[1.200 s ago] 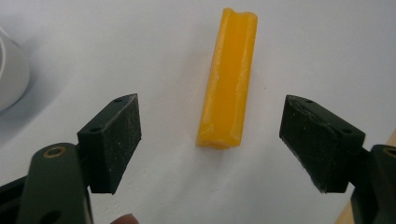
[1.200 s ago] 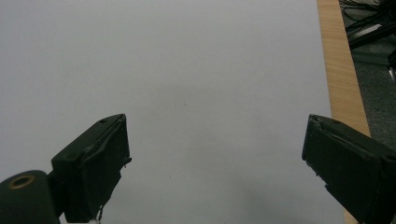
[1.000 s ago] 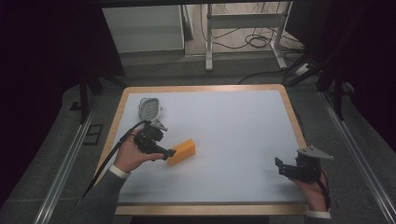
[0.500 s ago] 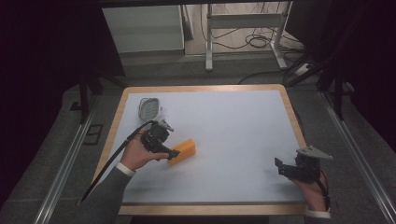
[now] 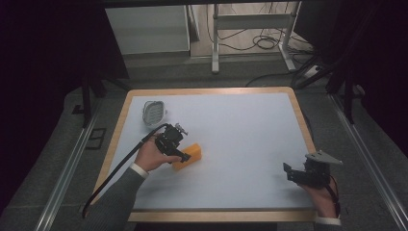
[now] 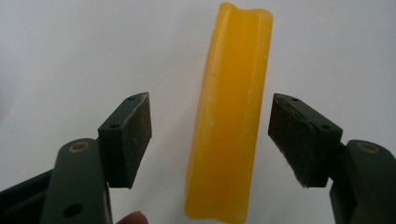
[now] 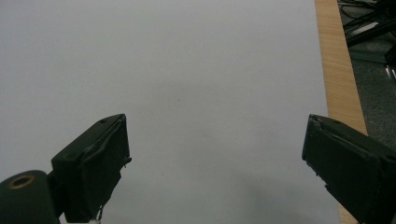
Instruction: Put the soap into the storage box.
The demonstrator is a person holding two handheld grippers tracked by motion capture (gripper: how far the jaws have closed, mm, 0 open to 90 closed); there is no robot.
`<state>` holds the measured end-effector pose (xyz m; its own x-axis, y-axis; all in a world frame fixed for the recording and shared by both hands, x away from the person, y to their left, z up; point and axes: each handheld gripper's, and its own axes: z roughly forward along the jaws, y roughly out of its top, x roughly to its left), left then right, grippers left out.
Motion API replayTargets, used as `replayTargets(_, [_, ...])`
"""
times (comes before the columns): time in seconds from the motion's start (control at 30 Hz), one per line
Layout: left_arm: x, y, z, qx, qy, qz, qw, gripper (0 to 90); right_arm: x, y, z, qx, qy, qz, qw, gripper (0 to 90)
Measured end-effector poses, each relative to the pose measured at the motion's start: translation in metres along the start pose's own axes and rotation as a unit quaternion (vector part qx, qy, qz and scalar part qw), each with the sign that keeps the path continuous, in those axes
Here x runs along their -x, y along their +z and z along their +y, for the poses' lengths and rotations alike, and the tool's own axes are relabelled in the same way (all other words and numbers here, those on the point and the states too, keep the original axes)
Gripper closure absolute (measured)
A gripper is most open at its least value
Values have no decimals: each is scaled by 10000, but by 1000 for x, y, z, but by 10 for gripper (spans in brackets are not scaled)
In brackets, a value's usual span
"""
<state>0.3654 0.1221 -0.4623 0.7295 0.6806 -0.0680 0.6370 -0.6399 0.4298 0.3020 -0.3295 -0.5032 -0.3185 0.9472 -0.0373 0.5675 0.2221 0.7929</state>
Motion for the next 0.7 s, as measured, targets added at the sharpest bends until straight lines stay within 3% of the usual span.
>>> replayTargets(0.33, [2, 19, 8, -317, 95, -39, 9994, 398, 2, 1, -1, -32, 7, -27, 10000, 75])
replayTargets(0.7, [5, 25, 7, -442, 208, -59, 9988, 585, 2, 2, -2, -59, 2, -51, 10000, 75])
